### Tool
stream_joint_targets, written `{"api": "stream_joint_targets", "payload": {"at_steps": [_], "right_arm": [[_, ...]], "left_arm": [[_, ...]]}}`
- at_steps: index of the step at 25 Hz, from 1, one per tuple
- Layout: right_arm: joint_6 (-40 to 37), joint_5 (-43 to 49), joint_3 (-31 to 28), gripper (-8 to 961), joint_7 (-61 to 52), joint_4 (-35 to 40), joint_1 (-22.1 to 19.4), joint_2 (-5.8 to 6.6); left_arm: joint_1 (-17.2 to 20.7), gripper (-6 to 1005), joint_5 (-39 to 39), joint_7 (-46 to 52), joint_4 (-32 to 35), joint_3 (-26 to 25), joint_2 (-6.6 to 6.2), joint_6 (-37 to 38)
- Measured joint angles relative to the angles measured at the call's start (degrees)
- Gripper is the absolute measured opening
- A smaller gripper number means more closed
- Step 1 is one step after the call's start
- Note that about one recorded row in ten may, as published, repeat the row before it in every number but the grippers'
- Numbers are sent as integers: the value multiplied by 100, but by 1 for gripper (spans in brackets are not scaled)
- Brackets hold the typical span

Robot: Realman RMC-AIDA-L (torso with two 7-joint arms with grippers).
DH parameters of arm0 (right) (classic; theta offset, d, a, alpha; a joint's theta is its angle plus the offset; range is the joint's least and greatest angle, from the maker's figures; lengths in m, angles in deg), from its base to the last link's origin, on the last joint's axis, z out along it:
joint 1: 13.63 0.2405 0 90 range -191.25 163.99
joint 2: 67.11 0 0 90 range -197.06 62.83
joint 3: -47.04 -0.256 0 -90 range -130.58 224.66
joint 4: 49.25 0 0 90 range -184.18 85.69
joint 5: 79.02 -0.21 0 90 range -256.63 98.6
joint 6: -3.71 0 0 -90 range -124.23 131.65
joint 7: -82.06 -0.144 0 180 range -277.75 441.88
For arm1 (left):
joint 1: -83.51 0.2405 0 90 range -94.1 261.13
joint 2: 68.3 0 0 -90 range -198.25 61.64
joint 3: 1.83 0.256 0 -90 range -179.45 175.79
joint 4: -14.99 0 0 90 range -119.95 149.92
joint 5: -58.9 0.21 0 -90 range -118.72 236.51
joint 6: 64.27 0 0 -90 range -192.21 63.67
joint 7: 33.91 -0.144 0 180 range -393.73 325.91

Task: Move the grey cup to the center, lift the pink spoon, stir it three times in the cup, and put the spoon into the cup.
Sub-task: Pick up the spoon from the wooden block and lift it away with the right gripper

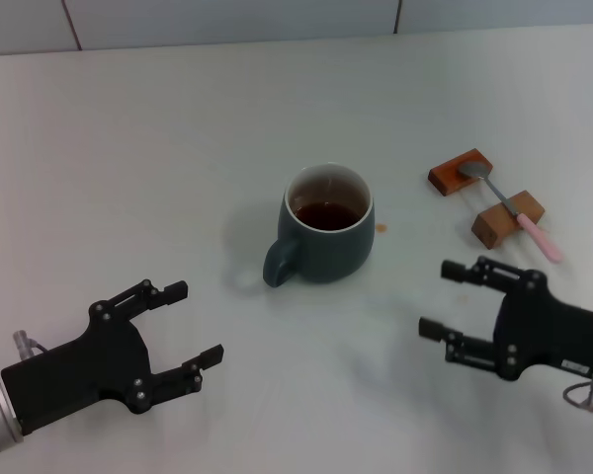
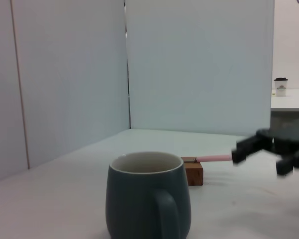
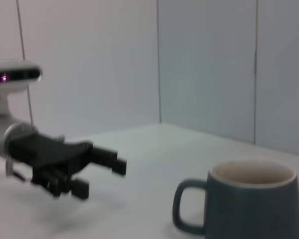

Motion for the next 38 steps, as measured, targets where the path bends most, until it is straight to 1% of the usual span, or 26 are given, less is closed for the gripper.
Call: {"api": "stream_joint_targets", "payload": {"at_steps": [2,4,6,9,12,15,17,18,19,20,24,26,29,38], "right_arm": [[-343,-331,-44,731,-59,-22,-109,4],[-869,-735,-172,731,-245,-52,-283,8],[-1463,-1228,-429,730,-740,-171,-475,12],[-2064,-1808,-823,730,-1796,-533,-680,22],[-2248,-2171,-1293,729,-3355,-774,-898,11],[-2144,-2242,-1709,729,-4770,-888,-1090,4],[-1949,-2242,-1782,728,-5649,-875,-1164,18],[-1721,-2184,-1760,728,-6408,-840,-1238,33],[-1721,-2184,-1760,728,-6408,-840,-1238,33],[-1568,-2141,-1728,728,-6824,-833,-1291,33],[-1158,-1891,-1687,727,-7545,-841,-1425,15],[-884,-1650,-1689,727,-7833,-844,-1444,15],[-717,-1538,-1694,727,-7919,-849,-1451,15],[97,-1443,-1699,728,-7889,-926,-1463,-7]], "left_arm": [[1,813,-8,0,-3,-3,0,-22],[-1,813,-22,0,-5,-20,0,-27],[-3,813,-38,0,-6,-46,0,-28],[-5,813,-50,1,-6,-57,0,-29],[-12,813,-55,5,-5,-58,-1,-29],[-24,813,-58,15,-5,-58,-1,-27],[-24,813,-59,21,-5,-62,-4,-22],[-25,813,-59,22,-5,-63,-5,-21],[-25,813,-59,22,-5,-63,-8,-18],[-25,813,-60,21,-5,-63,-9,-17],[-25,813,-61,17,-3,-43,-7,-18],[-25,813,-61,16,-4,-58,-8,7],[-29,813,-61,15,0,-67,-12,33],[-43,813,-70,13,23,-71,-12,95]]}}
